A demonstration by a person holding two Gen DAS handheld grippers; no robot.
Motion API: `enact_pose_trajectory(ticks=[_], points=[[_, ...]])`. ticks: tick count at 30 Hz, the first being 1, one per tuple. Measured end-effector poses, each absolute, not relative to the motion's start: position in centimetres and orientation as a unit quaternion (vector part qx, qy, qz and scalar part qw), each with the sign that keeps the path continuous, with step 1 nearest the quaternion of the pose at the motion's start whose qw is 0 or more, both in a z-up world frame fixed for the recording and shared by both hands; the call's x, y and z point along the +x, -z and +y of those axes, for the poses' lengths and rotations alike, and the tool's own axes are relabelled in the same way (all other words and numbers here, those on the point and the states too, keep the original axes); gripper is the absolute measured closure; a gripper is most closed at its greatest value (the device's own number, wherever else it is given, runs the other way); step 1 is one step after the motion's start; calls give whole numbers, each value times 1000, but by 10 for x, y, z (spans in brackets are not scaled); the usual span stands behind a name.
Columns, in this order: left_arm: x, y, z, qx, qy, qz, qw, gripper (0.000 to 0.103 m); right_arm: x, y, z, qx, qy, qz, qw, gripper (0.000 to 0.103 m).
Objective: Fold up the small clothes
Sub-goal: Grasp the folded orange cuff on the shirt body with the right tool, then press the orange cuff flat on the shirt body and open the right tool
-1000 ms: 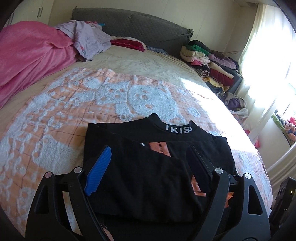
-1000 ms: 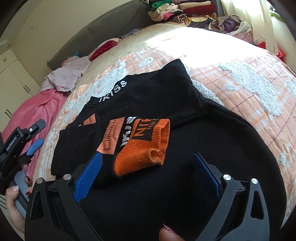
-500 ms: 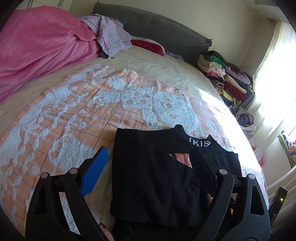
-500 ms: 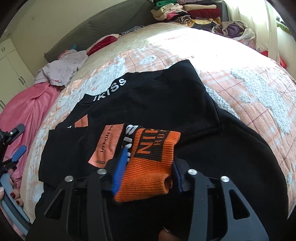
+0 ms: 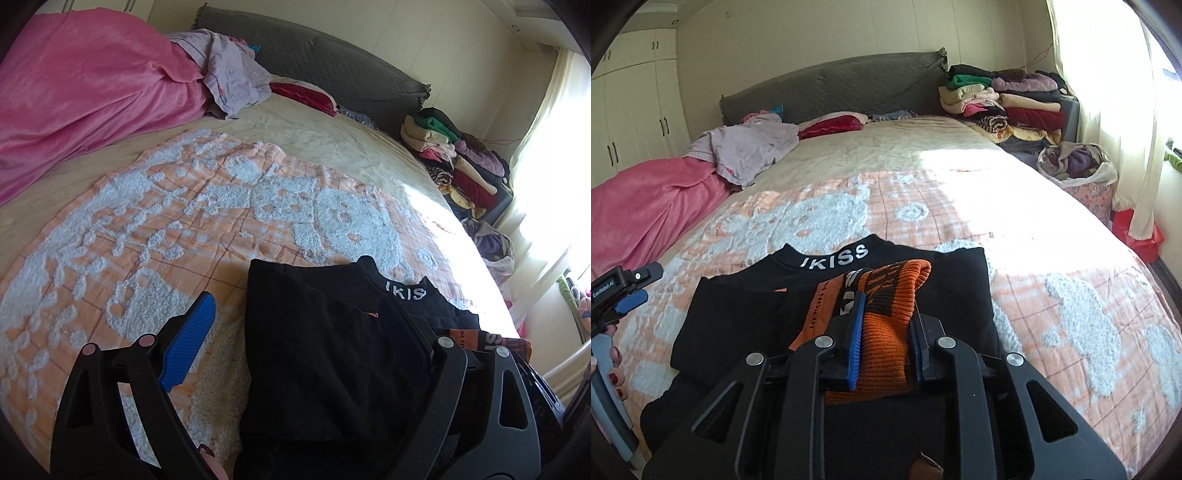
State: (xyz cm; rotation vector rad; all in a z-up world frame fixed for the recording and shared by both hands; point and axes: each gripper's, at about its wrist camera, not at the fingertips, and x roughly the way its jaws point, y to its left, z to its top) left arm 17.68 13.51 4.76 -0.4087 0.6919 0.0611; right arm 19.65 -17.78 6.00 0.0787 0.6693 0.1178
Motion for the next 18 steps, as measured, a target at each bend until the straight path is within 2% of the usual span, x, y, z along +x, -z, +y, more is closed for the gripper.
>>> enact_pose_trajectory(ticks=[8,11,18], points=[[178,-44,136,-195,-36,340,919,21,206,-49,-196,15,-22,329,944,85],[178,-43,136,-192,-39,341,920,21,207,-42,-202,16,-7,338,941,90],[179,-42,133,-184,-37,344,920,20,204,-35,-211,25,4,349,937,89]])
